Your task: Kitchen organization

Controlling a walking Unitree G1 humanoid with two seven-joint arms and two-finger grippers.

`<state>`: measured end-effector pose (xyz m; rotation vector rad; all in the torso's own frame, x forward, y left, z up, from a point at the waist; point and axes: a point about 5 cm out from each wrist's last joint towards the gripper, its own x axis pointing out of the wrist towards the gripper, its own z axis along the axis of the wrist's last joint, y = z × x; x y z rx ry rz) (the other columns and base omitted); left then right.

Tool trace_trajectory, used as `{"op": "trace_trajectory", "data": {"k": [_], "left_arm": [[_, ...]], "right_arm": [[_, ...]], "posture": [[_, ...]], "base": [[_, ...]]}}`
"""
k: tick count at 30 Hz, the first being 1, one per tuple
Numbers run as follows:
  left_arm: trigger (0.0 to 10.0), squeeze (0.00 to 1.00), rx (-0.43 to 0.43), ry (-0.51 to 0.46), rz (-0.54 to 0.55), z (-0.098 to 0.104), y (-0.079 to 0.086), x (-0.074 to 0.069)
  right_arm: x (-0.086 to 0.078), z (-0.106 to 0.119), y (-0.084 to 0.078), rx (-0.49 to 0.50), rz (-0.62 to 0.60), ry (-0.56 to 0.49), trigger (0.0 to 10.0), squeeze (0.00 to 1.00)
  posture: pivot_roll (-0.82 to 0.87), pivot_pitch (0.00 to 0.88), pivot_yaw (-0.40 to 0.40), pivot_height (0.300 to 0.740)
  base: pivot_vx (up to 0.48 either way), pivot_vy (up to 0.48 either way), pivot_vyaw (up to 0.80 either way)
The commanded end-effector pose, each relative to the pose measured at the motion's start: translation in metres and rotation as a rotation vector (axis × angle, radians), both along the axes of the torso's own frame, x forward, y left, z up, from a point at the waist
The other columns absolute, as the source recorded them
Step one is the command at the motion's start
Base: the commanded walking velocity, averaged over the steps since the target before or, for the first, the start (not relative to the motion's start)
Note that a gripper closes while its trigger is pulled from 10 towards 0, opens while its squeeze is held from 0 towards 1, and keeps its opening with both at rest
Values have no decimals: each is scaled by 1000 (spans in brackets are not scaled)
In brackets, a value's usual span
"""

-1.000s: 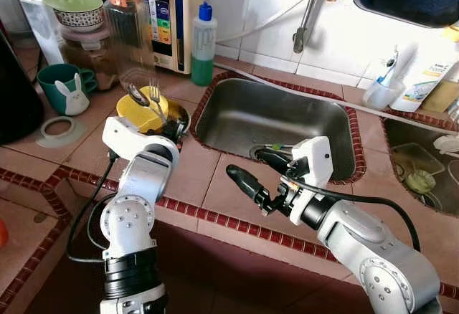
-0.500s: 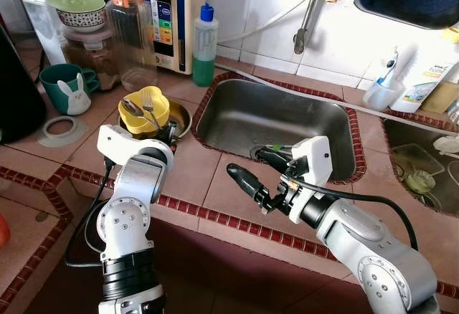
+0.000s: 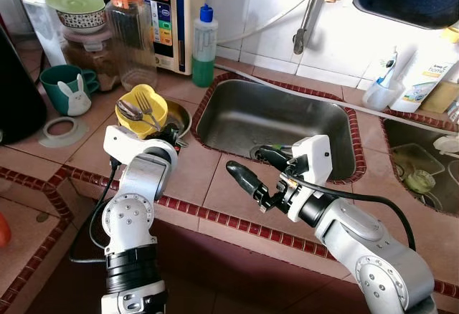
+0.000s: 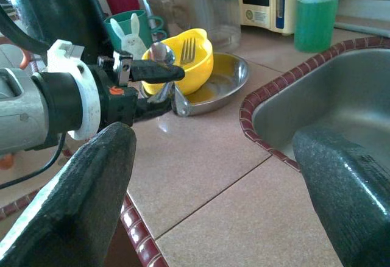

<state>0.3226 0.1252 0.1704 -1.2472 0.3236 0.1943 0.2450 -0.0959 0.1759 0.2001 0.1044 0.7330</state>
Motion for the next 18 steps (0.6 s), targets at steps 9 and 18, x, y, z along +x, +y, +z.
{"op": "trace_trajectory", "data": {"k": [9,18], "left_arm": [[10000,1000,-21,-72,-53,27,-17,12],[10000,1000,6,-106,-74,37,-15,20]], "right_arm": [[2,1,-3,-1,-29,-14,10000,0],[2,1,-3,0,-35,-15,10000,0]], "posture": [[46,27,-37,740],[48,27,-32,740]], "base": [[0,0,0],[0,0,0]]}}
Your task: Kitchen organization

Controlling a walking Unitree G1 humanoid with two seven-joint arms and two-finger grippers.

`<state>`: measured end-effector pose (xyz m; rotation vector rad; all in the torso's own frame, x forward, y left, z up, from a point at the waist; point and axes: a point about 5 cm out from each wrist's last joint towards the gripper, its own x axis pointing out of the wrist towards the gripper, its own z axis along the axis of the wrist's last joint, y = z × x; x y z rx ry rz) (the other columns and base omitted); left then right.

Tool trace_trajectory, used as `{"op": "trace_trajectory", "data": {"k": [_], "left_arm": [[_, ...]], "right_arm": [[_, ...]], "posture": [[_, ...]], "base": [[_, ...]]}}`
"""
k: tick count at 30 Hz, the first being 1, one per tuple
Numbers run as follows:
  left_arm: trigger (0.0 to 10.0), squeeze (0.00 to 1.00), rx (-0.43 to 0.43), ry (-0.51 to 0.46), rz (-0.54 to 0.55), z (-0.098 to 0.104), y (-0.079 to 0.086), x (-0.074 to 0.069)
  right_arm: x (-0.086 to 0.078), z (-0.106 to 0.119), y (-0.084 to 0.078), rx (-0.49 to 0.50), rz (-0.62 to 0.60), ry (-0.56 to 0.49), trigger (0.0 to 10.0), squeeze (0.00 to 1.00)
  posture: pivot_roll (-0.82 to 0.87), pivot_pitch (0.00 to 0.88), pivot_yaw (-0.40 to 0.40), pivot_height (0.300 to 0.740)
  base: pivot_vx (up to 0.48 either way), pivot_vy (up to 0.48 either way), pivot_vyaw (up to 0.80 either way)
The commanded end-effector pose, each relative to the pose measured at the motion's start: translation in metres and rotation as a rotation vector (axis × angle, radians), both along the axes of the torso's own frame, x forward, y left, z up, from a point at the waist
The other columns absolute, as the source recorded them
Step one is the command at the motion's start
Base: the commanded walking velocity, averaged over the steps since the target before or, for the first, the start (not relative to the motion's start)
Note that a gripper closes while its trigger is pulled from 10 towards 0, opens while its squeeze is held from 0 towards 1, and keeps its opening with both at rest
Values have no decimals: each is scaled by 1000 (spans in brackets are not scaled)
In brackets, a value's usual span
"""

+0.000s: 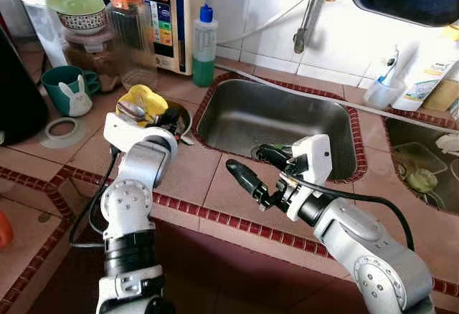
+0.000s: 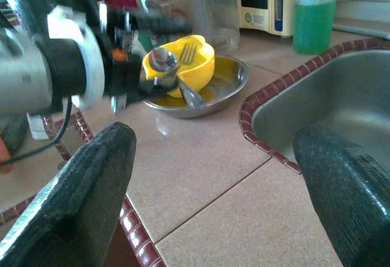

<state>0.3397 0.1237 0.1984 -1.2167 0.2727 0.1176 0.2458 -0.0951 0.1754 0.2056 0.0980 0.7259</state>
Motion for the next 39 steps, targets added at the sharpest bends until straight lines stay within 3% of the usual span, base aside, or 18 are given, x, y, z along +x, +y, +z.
{"op": "trace_trajectory", "data": {"k": [1,4,10,11,12,15,17,34,36,37,39], "left_arm": [[10000,1000,-17,-30,-41,10,-13,4],[10000,1000,-16,-41,-44,12,-13,5],[10000,1000,83,-63,-96,13,-17,9],[10000,545,101,-80,-100,15,-17,9],[10000,227,114,-99,-108,16,-18,9],[10000,212,117,-96,-116,17,-20,8],[10000,0,125,-112,-119,19,-20,9],[10000,0,142,-160,-128,26,-22,10],[10000,59,134,-170,-123,27,-21,10],[10000,1000,133,-172,-118,27,-20,10],[10000,1000,135,-177,-112,28,-19,10]], "right_arm": [[1,1,-4,-7,-26,-12,10000,0],[1,1,-4,-6,-26,-13,10000,0],[2,1,-4,-8,-31,-15,10000,0],[2,2,-4,-9,-32,-16,10000,0],[2,2,-5,-9,-32,-17,10000,0],[2,1,-5,-10,-33,-17,10000,0],[2,1,-5,-12,-31,-18,10000,0],[2,1,-4,-15,-27,-22,10000,0],[2,1,-4,-16,-28,-22,10000,0],[2,1,-4,-15,-28,-22,10000,0],[2,1,-4,-15,-27,-22,10000,0]], "posture": [[47,26,-31,740],[45,25,-30,740],[41,21,-28,740],[39,21,-27,740],[39,21,-27,740],[40,18,-29,740],[42,16,-29,740],[44,16,-28,740],[44,17,-29,740],[45,18,-29,740],[45,18,-30,740]], "base": [[0,0,0],[0,0,0],[0,0,0],[0,0,0],[0,0,0],[0,0,0],[0,0,0],[0,0,0],[0,0,0],[0,0,0],[0,0,0]]}}
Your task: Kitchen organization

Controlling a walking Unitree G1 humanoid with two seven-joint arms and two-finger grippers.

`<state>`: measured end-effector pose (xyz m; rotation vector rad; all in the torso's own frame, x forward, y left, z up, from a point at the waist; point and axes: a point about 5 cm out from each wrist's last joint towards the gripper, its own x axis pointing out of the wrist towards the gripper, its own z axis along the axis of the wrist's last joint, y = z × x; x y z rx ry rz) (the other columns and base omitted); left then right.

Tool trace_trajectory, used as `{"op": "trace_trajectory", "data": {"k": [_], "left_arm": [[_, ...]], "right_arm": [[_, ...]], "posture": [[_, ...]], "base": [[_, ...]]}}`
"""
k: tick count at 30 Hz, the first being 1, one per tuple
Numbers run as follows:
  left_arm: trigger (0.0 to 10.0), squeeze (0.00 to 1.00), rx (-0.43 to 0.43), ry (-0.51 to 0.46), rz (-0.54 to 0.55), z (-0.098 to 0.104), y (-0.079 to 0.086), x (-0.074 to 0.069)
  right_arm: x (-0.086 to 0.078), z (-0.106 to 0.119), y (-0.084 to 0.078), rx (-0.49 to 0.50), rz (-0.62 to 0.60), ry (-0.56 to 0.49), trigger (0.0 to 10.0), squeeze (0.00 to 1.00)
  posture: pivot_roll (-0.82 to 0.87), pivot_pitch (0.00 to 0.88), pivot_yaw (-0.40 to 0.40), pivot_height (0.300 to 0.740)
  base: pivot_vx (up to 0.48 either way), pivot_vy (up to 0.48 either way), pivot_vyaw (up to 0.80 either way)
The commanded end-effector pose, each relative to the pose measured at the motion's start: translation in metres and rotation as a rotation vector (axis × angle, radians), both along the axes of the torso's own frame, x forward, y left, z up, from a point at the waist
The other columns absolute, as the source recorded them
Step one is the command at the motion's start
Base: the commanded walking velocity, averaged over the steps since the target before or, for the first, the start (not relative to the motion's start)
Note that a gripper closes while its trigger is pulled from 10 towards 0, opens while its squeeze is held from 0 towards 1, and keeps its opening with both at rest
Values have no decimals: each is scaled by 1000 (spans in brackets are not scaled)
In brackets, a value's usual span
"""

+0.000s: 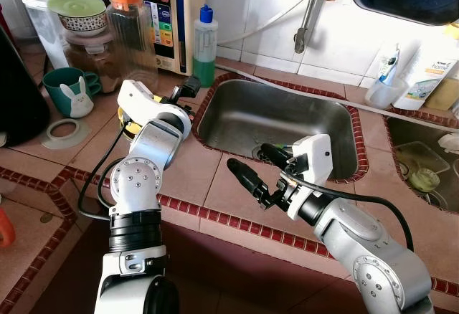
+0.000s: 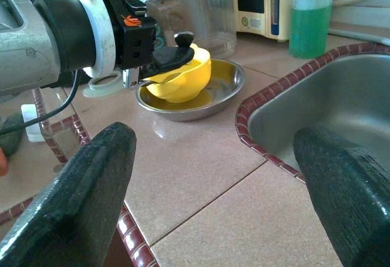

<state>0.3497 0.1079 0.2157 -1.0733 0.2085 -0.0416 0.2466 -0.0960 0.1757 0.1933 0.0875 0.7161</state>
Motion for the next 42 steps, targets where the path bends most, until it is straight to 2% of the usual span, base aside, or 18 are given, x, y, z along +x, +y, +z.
{"op": "trace_trajectory", "data": {"k": [1,11,12,13,14,15,23,38,42], "left_arm": [[10000,1000,13,-39,-8,11,-4,0],[10000,1000,0,-17,-4,6,-4,0],[10000,0,-15,-23,7,5,-3,-1],[10000,0,-25,-26,13,5,-3,-1],[4745,0,-36,-40,24,6,-2,-1],[0,0,-35,-42,27,7,-1,-1],[0,0,-47,-11,59,-3,3,-2],[0,0,-10,-5,17,-17,-7,-11],[0,0,-1,-23,14,-15,-9,-12]], "right_arm": [[1,1,-3,-7,-16,-9,10000,0],[1,1,-4,-7,-20,-8,10000,0],[2,1,-4,-7,-19,-9,10000,0],[2,1,-4,-8,-19,-10,10000,0],[2,1,-4,-8,-19,-10,10000,0],[2,1,-4,-9,-19,-10,10000,0],[2,2,-5,-10,-19,-10,10000,0],[2,2,-6,-13,-19,-10,10000,0],[3,2,-6,-13,-19,-11,10000,0]], "posture": [[45,18,-30,740],[41,20,-31,740],[42,20,-33,740],[42,20,-33,740],[42,21,-35,740],[42,21,-35,740],[41,24,-38,740],[42,24,-44,740],[43,24,-45,740]], "base": [[0,0,0],[0,0,0],[0,0,0],[0,0,0],[0,0,0],[0,0,0],[0,0,0],[0,0,0],[0,0,0]]}}
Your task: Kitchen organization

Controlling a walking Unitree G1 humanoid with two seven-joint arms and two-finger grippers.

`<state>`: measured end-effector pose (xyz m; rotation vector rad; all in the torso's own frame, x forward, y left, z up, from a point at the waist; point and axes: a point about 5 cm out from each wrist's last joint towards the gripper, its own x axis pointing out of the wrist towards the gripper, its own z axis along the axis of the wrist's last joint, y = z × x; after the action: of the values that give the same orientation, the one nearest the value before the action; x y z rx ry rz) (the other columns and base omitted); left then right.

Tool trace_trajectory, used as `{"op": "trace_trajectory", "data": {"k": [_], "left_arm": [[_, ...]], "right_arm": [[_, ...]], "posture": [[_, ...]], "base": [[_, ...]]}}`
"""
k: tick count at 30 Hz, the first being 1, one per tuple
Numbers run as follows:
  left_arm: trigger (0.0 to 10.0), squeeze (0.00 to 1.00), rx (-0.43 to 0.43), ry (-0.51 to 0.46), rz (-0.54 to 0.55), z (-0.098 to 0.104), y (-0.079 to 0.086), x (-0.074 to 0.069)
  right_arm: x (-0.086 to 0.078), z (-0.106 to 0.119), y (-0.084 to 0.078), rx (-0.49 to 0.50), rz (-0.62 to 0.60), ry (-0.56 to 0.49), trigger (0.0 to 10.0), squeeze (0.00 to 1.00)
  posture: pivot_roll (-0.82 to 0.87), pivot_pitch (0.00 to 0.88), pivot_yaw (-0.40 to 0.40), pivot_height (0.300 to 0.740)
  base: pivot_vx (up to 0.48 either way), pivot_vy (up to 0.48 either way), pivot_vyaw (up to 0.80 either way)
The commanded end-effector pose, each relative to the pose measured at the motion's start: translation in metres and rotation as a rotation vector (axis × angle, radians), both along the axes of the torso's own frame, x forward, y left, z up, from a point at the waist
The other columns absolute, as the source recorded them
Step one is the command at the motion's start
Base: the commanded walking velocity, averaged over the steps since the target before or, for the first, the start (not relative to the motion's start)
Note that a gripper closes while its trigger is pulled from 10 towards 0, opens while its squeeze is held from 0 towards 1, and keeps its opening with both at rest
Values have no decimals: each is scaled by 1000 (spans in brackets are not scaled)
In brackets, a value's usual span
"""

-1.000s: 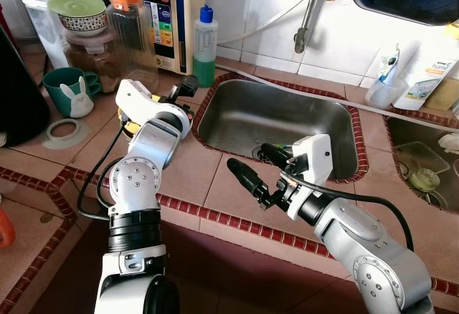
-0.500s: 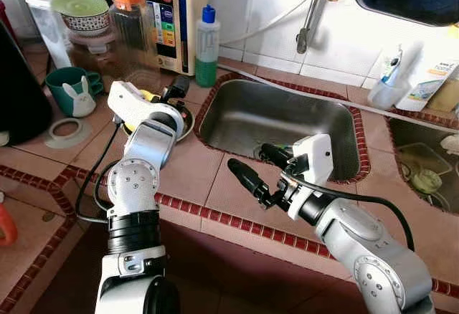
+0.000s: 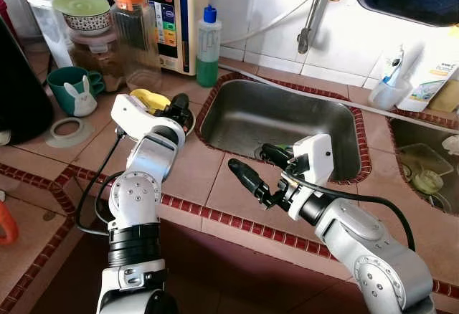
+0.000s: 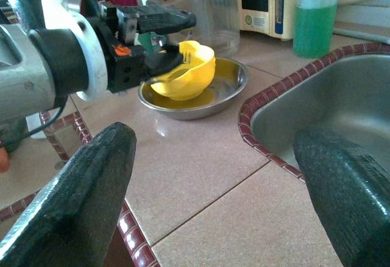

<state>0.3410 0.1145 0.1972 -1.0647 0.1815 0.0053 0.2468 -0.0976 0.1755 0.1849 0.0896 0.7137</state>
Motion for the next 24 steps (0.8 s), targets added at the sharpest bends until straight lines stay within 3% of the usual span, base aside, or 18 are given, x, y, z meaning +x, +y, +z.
{"op": "trace_trajectory", "data": {"k": [1,24], "left_arm": [[0,0,-14,-23,-37,4,-15,-4],[0,0,11,-64,-49,11,-17,-6]], "right_arm": [[3,2,-4,-5,-17,-10,10000,0],[4,3,-5,-7,-21,-16,10000,0]], "posture": [[43,24,-45,740],[41,16,-39,740]], "base": [[0,0,0],[0,0,0]]}}
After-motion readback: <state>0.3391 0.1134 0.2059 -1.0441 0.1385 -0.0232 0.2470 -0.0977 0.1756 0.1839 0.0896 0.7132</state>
